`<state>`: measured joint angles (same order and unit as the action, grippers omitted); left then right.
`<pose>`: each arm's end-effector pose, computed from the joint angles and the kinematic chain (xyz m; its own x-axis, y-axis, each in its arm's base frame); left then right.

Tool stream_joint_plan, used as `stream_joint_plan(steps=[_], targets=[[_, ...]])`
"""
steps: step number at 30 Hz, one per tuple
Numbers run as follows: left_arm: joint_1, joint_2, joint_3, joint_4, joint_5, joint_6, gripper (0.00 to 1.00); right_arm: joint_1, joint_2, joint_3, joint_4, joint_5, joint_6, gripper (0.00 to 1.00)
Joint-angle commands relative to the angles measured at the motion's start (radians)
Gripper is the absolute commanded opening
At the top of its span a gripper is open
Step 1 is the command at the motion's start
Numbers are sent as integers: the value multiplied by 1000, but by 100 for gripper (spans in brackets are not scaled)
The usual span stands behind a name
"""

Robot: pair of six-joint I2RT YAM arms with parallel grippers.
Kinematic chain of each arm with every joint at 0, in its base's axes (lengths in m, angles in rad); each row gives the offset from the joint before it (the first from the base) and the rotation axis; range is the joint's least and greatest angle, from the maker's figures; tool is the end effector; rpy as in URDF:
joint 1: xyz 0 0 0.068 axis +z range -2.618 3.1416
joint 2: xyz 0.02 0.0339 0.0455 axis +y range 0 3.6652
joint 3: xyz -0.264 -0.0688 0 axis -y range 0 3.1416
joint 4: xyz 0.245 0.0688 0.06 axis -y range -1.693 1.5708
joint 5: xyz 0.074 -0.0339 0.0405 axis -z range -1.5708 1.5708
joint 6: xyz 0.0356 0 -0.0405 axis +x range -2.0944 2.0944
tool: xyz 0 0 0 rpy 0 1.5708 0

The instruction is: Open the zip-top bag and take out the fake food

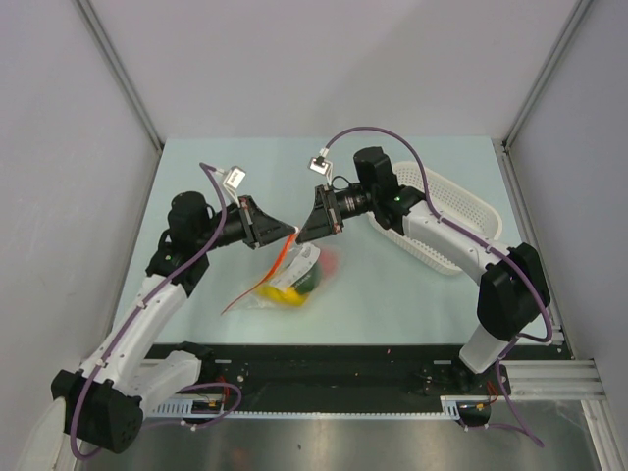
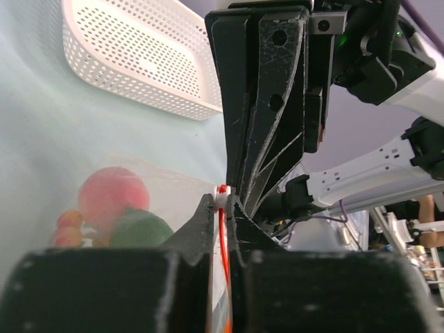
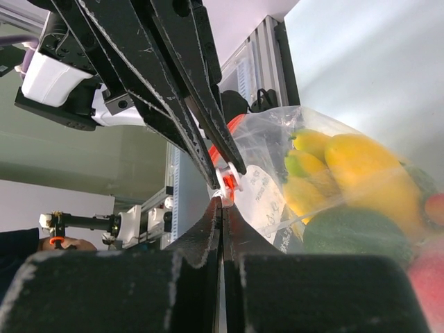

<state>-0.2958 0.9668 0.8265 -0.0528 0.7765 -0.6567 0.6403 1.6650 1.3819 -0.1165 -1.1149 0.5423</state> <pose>0.2018 -0.0876 0.3369 -0.6740 -0.2499 -0.6952 0.5737 0.4158 -0.7057 0.2852 0.2523 0.3306 -0.7453 -0.2719 -0.6088 -0.6324 -0.0009 0.7746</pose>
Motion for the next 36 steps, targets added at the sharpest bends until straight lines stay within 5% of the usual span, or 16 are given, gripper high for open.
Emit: stream_joint_plan(steps=[1, 18, 27, 36], targets=[[3, -2, -10, 48, 41, -3, 0, 5, -31, 3, 66, -13, 25, 0], [3, -42, -29, -38, 56, 72, 0, -37, -66, -38, 107, 33, 73, 0], [3, -45, -53, -12, 90, 46, 0, -50, -91, -83, 265, 90, 179, 0], [3, -111, -70, -166, 30, 108, 0, -132, -86, -87, 320, 75, 234, 0]])
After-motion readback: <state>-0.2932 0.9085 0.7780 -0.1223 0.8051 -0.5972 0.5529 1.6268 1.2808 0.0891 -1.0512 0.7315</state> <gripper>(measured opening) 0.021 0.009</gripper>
